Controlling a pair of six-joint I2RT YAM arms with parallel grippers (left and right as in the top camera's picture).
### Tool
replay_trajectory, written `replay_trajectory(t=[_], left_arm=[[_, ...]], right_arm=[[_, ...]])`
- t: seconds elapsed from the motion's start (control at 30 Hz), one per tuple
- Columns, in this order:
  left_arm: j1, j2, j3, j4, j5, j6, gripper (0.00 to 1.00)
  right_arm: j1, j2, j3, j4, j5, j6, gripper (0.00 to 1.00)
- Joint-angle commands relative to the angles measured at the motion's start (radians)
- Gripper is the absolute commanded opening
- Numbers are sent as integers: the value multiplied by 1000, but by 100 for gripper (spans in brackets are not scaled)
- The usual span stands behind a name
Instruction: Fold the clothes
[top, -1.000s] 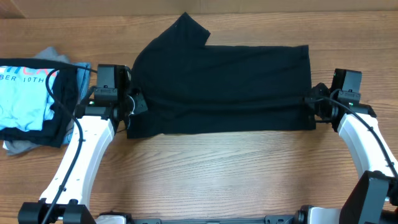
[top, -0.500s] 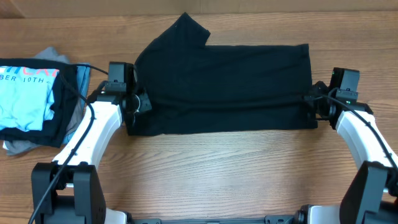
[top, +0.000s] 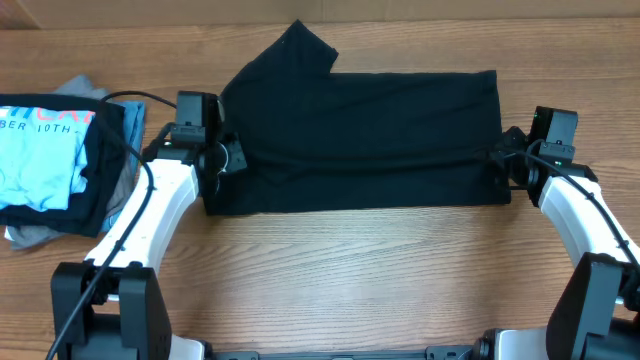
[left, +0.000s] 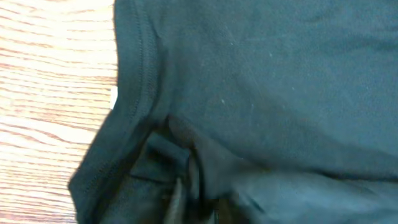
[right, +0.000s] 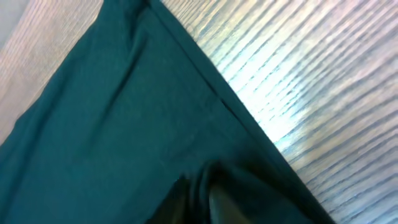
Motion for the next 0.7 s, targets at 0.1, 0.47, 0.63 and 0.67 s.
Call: replay_trajectory(t=[0.1, 0.47, 0.63, 0.67], left_arm=[[-5, 13, 93, -34, -14, 25, 100], [-5, 13, 389, -410, -38, -29, 73], [-18, 29, 369, -562, -28, -76, 4], [-24, 32, 362, -572, -26, -83, 4]], right_arm=[[2, 1, 33, 64, 13, -45, 74], [2, -1, 186, -226, -42, -124, 92], [2, -1, 187, -389, -42, -124, 4], [2, -1, 187, -415, -43, -123, 4]])
